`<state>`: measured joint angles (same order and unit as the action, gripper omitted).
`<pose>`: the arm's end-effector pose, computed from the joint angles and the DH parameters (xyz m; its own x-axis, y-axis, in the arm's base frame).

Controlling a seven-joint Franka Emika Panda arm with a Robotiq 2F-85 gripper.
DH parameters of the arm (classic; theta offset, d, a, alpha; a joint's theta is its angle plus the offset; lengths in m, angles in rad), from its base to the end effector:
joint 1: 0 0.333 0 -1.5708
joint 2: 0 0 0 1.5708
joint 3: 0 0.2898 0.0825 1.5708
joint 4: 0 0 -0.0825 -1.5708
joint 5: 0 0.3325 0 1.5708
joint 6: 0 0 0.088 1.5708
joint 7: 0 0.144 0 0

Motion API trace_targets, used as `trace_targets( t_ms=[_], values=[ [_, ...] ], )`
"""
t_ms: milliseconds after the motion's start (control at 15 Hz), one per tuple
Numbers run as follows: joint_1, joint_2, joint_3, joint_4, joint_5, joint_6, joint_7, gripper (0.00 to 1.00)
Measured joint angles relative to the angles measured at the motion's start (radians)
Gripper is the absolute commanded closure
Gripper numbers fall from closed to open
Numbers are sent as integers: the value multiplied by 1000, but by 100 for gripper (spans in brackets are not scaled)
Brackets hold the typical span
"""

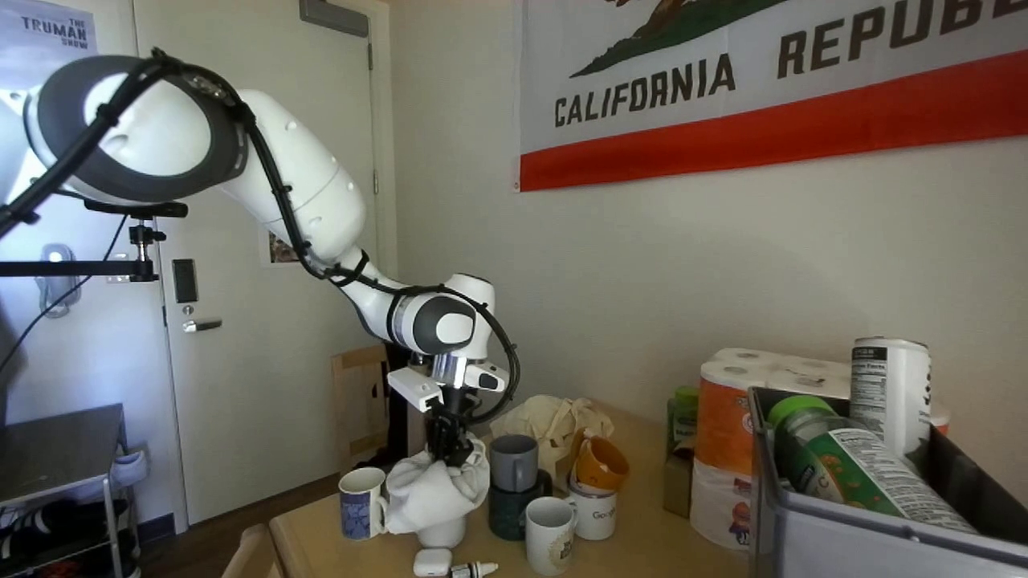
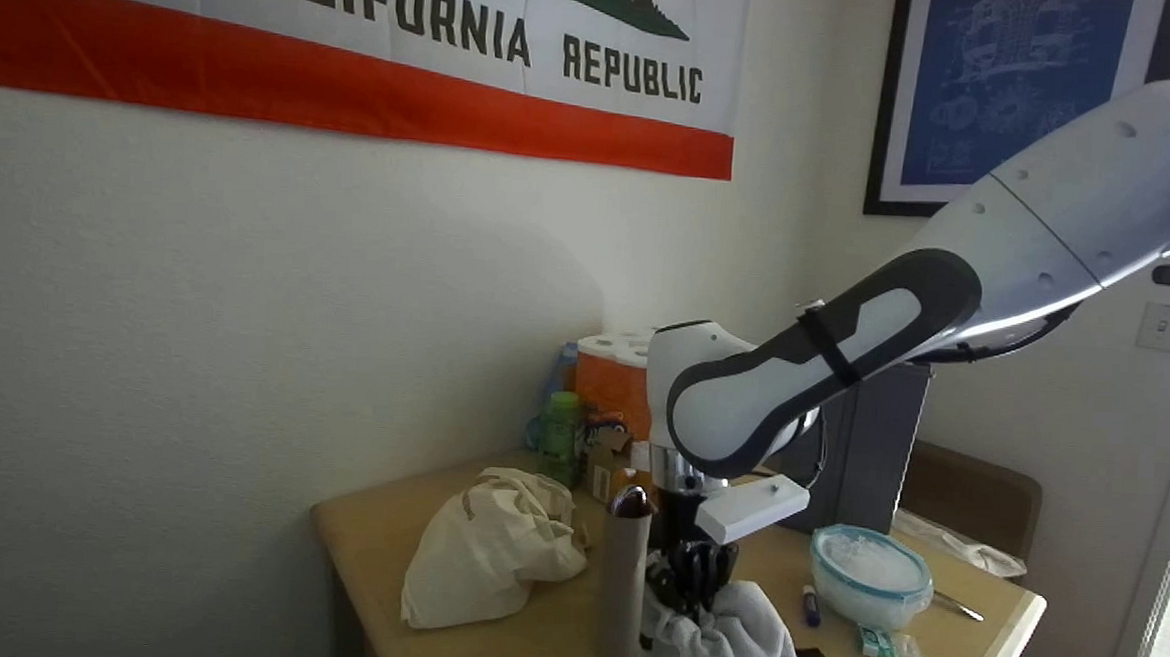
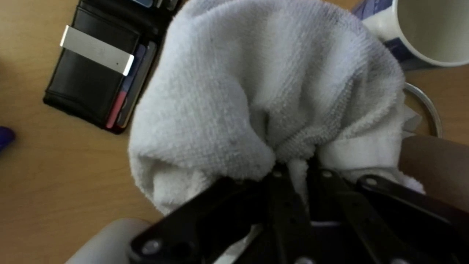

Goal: Use the towel to wipe in a mug

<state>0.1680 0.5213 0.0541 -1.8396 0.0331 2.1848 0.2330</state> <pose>0.5557 0.1270 0.2084 0.9826 -0.0358 -0.1821 -0.0379 -0.9992 -0.0084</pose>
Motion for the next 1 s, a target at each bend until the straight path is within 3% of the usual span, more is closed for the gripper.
trace_targets(
  t_ms=[200, 533, 1000],
  values=[
    [0, 0, -6, -6, -9, 54, 32, 97],
    [26, 0, -37, -3, -84, 13, 91, 97],
    [16, 0, -36, -12, -26, 39, 89, 97]
  ],
)
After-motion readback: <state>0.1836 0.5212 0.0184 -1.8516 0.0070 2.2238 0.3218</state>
